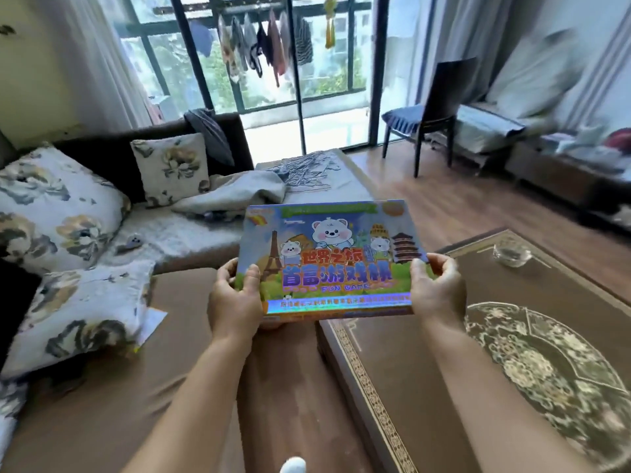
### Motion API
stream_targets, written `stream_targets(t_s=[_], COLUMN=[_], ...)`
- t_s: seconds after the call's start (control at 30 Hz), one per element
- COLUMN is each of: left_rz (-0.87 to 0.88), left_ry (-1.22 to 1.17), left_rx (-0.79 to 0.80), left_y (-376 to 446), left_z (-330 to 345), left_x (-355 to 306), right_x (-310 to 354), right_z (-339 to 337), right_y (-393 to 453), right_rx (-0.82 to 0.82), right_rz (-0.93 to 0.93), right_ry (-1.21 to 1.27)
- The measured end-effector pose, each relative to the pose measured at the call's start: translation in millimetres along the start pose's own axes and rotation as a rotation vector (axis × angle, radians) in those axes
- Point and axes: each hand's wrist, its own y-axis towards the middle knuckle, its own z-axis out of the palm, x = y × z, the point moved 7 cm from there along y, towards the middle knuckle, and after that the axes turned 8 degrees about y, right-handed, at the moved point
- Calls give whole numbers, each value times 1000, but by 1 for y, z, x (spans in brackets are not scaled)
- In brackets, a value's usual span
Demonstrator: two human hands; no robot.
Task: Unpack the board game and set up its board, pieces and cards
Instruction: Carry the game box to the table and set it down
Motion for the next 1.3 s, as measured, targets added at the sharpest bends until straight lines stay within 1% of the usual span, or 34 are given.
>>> stream_targets(t_s=[0.07, 0.13, 0.33, 0.47, 0.57, 0.63, 0.8, 0.93, 1.07, 1.2, 1.3], left_rz=[20, 72, 198, 273, 296, 336, 391, 387, 375, 407, 432], left_ry=[-13, -41, -91, -92, -68, -6, 116, 209, 282, 326, 343], left_rx=[77, 190, 476, 623, 708, 748, 873, 975, 1023, 1039, 1055], left_y=[21, 45, 86, 89, 80, 68, 25, -9, -40, -68, -80], left_z=[34, 77, 183, 234, 270, 289, 340, 387, 429, 463, 485], left_x=[-8, -22, -59, -77, -74, -68, -29, 24, 79, 126, 166], right_x=[-9, -16, -25, -37, -60, -79, -138, -200, -271, -343, -391], right_z=[-8, -19, -42, -58, -71, -83, -113, -134, -147, -150, -149], right_y=[15, 31, 59, 57, 49, 41, 18, -3, -16, -22, -28], right_rx=[-90, -220, -471, -608, -700, -742, -809, -860, -895, -926, -937], right_rz=[16, 36, 78, 102, 164, 203, 367, 478, 576, 591, 602], right_ry=[-26, -46, -143, -163, -168, -173, -224, -260, -271, -179, -194])
